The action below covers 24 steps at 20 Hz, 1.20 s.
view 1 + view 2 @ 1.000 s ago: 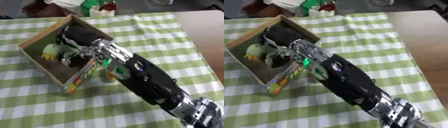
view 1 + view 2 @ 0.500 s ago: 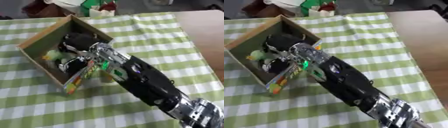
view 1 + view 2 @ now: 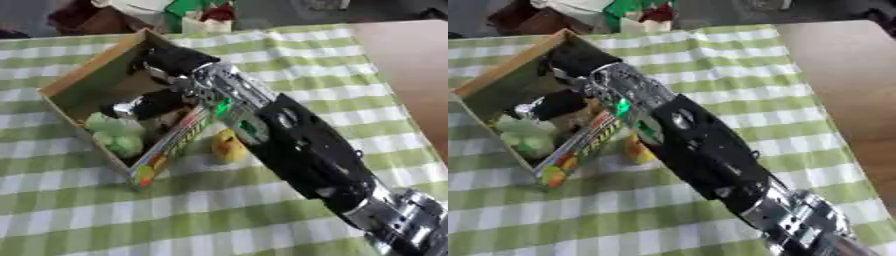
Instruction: Pick up objects on the table and place them in the box.
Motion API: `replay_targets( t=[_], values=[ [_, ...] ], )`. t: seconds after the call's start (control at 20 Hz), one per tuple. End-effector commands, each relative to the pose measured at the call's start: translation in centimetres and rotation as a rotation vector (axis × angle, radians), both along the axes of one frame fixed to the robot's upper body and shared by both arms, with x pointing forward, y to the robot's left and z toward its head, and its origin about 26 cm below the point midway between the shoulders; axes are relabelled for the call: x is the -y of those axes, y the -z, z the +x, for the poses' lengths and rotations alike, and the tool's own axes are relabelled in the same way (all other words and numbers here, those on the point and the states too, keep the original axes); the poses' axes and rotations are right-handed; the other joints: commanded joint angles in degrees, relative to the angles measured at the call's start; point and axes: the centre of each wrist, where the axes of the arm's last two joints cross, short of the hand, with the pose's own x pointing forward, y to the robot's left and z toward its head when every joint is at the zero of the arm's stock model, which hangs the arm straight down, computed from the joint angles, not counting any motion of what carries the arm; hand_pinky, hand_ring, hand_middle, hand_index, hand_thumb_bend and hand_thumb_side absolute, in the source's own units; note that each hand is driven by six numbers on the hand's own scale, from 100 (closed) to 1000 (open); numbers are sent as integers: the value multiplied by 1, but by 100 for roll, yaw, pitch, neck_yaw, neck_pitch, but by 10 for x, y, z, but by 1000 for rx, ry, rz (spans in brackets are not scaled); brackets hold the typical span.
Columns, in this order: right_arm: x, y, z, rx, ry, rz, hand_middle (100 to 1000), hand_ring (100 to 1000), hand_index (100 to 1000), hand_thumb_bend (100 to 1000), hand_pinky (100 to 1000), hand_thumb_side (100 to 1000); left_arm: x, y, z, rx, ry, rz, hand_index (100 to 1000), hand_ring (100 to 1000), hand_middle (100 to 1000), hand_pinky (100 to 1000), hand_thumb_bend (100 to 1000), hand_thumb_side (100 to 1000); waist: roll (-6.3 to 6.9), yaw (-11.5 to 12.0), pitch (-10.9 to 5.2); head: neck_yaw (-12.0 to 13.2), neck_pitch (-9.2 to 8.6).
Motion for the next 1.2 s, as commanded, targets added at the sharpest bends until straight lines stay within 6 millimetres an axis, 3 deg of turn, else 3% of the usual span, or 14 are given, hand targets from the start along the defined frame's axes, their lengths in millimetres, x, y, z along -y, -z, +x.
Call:
replay_targets(
  t=[0.05, 0.45, 0.7, 0.85, 1.2],
  values=[
    [14, -35, -14, 72, -12, 54, 859, 930, 905, 509, 835, 1000, -2, -7, -4, 27, -4, 12, 832, 639, 665, 571, 100, 1000, 22, -9, -163, 53, 39],
    [59, -74, -45, 207, -31, 189, 846, 921, 907, 448, 836, 1000, -4, -5, -4, 22, -17, 14, 831, 639, 665, 570, 100, 1000, 24, -78, -160, 180, 189],
    [99, -75, -65, 284, -27, 234, 840, 916, 901, 405, 834, 1000, -7, -4, -5, 22, -33, 13, 831, 639, 665, 569, 100, 1000, 16, -125, -142, 150, 223],
    [109, -77, -80, 301, -34, 254, 840, 916, 901, 405, 834, 1000, -7, -4, -5, 23, -30, 12, 831, 639, 665, 569, 100, 1000, 16, -103, -133, 119, 216],
    [135, -67, -110, 297, -23, 282, 833, 910, 903, 386, 835, 1000, -13, -3, -5, 33, -71, -8, 828, 633, 662, 565, 100, 1000, 113, -201, 34, 580, 145]
  ],
)
